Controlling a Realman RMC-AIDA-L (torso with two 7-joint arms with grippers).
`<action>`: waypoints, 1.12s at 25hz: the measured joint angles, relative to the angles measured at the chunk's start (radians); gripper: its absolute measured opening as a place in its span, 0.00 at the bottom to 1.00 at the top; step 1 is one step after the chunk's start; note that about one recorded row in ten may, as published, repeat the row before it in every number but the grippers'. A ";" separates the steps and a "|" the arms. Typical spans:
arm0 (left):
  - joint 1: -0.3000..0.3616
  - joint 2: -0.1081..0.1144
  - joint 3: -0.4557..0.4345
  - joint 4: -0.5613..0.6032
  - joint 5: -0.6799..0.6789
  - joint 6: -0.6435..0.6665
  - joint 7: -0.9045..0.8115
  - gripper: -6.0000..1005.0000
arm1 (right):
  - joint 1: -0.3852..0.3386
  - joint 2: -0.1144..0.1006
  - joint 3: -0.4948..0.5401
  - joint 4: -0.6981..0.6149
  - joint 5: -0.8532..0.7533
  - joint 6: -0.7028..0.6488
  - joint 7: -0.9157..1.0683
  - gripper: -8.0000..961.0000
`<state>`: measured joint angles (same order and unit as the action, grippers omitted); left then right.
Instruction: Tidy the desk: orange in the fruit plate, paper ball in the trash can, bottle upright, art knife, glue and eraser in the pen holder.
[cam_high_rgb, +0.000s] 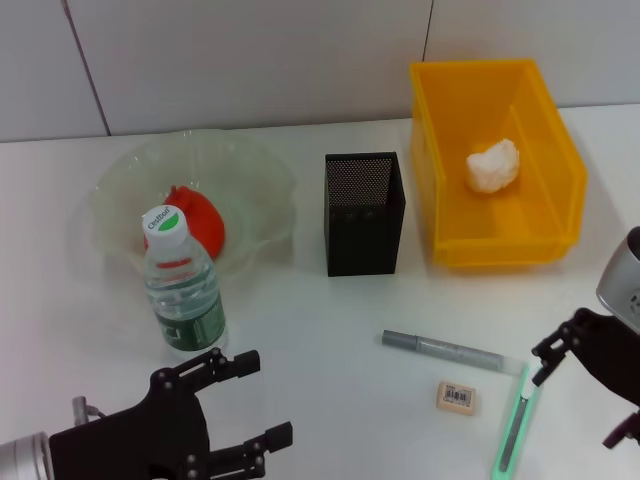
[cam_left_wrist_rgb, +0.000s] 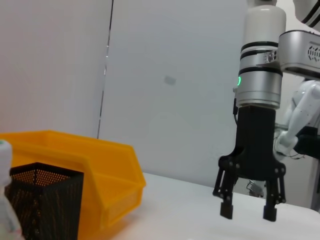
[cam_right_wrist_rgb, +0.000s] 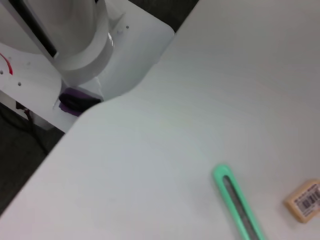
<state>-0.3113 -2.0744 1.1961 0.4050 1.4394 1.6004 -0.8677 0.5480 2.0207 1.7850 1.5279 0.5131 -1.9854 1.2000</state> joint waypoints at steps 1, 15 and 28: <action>-0.003 -0.001 -0.001 0.000 -0.001 -0.001 0.000 0.81 | 0.005 0.000 0.003 -0.013 -0.002 0.010 -0.014 0.87; -0.041 -0.004 0.001 -0.003 -0.004 -0.041 0.002 0.81 | 0.060 0.013 0.008 -0.201 -0.046 0.126 -0.138 0.87; -0.046 -0.005 0.008 -0.020 -0.025 -0.051 0.003 0.81 | 0.084 0.010 0.005 -0.247 -0.047 0.163 -0.162 0.87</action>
<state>-0.3574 -2.0798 1.2040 0.3845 1.4142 1.5497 -0.8651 0.6324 2.0306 1.7896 1.2811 0.4656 -1.8222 1.0377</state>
